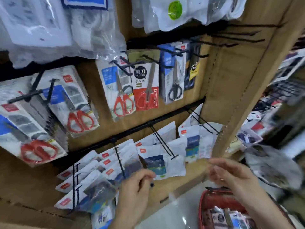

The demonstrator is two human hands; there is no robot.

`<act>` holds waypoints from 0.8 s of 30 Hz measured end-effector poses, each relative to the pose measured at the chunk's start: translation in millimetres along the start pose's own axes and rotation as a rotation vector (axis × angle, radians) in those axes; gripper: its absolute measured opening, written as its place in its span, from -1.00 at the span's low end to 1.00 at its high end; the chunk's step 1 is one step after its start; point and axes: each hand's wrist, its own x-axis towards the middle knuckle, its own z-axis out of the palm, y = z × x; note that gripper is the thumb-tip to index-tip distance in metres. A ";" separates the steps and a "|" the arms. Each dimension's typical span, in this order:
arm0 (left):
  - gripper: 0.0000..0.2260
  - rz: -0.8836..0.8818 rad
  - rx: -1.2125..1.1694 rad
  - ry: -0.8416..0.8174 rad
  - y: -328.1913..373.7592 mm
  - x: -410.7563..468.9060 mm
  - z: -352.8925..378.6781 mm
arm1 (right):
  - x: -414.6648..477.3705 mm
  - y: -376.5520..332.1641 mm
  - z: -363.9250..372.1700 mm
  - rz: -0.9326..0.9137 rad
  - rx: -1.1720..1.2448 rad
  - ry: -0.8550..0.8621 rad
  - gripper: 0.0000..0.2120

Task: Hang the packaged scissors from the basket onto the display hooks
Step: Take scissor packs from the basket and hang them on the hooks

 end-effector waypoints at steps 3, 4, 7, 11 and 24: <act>-0.60 0.058 -0.012 -0.146 2.4 -20.0 30.6 | -40.8 22.3 -32.3 0.036 0.024 0.178 -0.77; -0.59 0.086 -0.011 -0.199 5.4 -26.0 41.9 | -54.3 29.0 -43.3 0.044 0.027 0.231 -0.78; -0.40 0.125 0.012 -0.334 12.9 -39.3 78.9 | -90.9 48.5 -82.4 0.088 -0.023 0.355 -0.75; -0.45 0.107 0.033 -0.500 15.7 -51.6 134.7 | -132.7 78.5 -138.9 0.181 -0.020 0.550 -0.80; -0.70 -0.050 0.336 -0.900 -43.9 -50.4 400.8 | -113.7 263.9 -296.8 0.570 0.148 0.747 -0.76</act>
